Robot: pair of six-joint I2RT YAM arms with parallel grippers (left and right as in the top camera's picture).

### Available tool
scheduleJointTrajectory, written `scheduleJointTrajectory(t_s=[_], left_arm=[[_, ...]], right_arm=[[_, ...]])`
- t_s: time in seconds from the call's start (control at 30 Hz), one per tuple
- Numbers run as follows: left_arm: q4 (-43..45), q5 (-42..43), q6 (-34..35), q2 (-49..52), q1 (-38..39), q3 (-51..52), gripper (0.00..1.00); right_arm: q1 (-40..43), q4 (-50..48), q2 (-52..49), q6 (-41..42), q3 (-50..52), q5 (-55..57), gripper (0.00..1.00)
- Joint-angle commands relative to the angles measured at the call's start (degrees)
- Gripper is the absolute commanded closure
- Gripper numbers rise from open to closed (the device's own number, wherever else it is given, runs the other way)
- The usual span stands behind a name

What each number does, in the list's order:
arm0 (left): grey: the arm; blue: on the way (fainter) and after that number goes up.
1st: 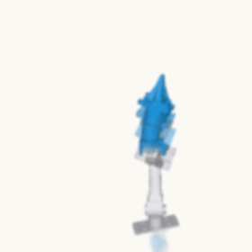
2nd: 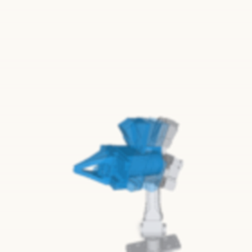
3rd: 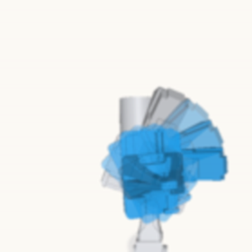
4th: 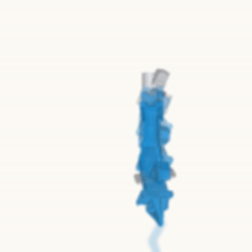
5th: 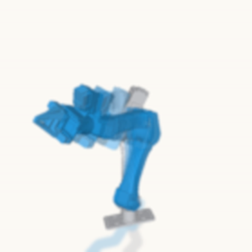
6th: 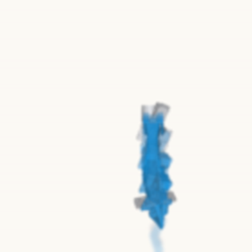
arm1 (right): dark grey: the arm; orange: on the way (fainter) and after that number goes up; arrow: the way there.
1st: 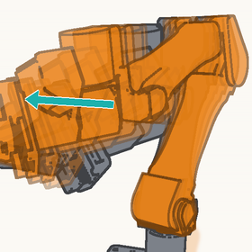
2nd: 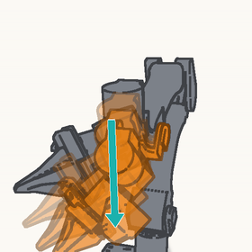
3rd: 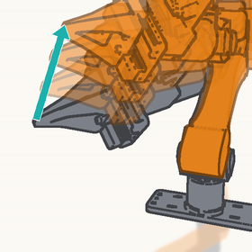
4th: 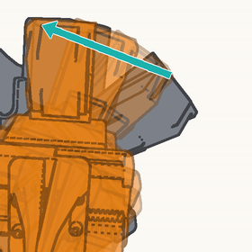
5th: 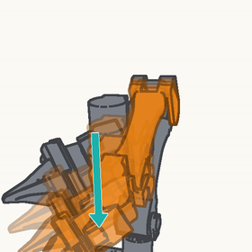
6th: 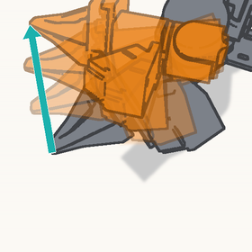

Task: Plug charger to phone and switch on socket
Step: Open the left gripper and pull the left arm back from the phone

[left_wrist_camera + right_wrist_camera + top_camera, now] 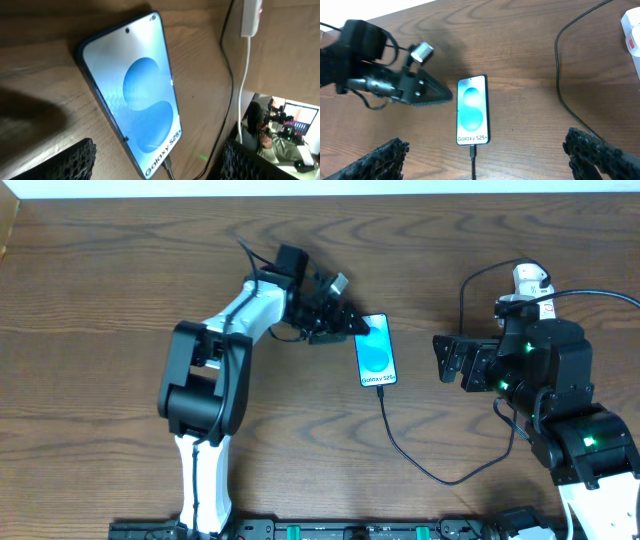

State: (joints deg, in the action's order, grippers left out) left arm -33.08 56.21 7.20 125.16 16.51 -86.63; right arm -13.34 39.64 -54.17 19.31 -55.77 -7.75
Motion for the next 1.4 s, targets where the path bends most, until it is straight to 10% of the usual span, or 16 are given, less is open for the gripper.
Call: scheduleJointTrajectory(t_s=[0.0, 0.1, 0.13, 1.37], left_arm=[[-0.96, -0.39, -0.96, -2.91, -0.92, -0.5, 0.18], [-2.29, -0.42, -0.98, -3.93, -1.44, -0.5, 0.18], [-2.8, -0.42, -0.98, -4.31, -1.57, -0.5, 0.02], [-27.74, -58.01, -1.18, -56.94, -1.73, -0.48, 0.02]], right_arm=[[0.28, -0.02, -0.22, 0.42, -0.74, -0.35, 0.01], [0.28, -0.02, -0.22, 0.42, -0.74, -0.35, 0.01], [0.28, -0.02, -0.22, 0.42, -0.74, -0.35, 0.01], [0.28, 3.61, -10.14, 0.42, -0.7, -1.44, 0.01]])
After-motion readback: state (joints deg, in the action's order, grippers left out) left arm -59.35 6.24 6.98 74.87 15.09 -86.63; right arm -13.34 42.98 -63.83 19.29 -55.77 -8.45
